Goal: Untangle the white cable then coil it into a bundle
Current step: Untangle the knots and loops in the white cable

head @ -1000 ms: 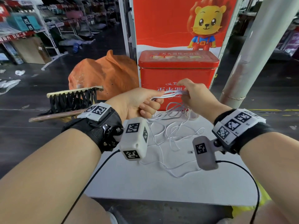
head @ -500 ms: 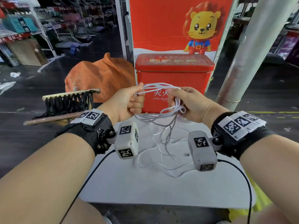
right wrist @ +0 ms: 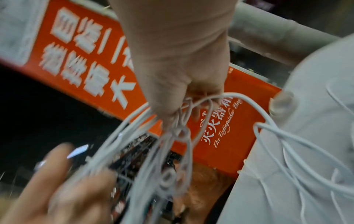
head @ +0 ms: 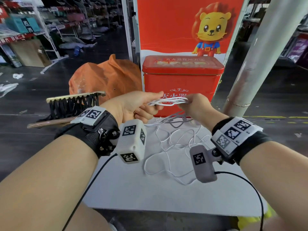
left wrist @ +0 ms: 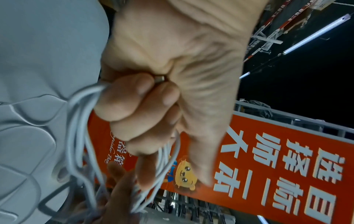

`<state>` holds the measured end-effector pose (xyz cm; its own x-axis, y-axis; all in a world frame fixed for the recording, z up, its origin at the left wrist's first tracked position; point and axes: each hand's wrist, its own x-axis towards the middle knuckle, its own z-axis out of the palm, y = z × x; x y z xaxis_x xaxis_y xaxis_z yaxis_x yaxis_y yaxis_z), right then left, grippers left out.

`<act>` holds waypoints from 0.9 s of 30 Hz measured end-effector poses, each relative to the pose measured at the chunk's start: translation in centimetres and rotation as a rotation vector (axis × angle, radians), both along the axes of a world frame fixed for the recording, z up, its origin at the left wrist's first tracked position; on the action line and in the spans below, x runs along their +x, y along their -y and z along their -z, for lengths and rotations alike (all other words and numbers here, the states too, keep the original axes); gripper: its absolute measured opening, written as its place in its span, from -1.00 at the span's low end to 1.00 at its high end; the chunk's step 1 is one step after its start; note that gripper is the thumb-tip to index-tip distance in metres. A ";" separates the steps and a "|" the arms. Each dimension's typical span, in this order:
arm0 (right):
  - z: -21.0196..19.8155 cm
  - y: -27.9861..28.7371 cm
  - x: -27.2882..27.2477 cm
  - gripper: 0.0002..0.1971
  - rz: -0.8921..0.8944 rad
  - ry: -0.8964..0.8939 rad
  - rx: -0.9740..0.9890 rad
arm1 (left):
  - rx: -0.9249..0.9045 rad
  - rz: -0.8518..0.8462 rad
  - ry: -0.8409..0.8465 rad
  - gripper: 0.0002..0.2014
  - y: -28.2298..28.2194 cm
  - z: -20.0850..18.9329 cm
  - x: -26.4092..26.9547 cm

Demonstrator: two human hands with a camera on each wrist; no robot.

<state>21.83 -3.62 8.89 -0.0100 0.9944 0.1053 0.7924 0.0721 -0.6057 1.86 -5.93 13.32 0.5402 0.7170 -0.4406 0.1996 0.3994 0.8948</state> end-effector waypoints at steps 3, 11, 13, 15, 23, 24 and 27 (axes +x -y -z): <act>0.0 0.6 -0.2 -0.73 -0.116 -0.327 -0.159 | 0.106 -0.001 -0.011 -0.54 0.3 -0.1 -0.6; -0.7 1.4 1.3 -0.56 -0.381 -1.061 -0.382 | 0.214 -0.442 0.242 -0.60 -1.2 0.8 -1.1; -0.7 1.4 1.4 -0.58 -0.376 -0.959 -0.360 | 0.212 -0.462 0.293 -0.60 -1.2 0.9 -1.3; -0.7 1.6 1.5 -0.69 -0.392 -0.818 -0.370 | 0.203 -0.471 0.316 -0.59 -1.4 1.0 -1.5; 0.2 -0.2 5.0 -0.63 0.277 -0.395 0.016 | 0.221 -0.606 0.101 -0.59 -2.6 2.5 -5.3; 0.3 -0.3 5.7 -0.65 0.358 -0.423 0.029 | 0.225 -0.620 0.088 -0.58 -2.7 2.8 -5.6; 0.6 -0.7 6.2 -0.63 0.443 -0.456 -0.005 | 0.250 -0.628 0.092 -0.58 -2.7 3.1 -5.1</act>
<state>27.99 -2.90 8.32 0.4470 0.8945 -0.0027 0.4092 -0.2072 -0.8886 -3.20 -3.27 10.26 0.0155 0.9811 -0.1929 -0.0839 0.1936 0.9775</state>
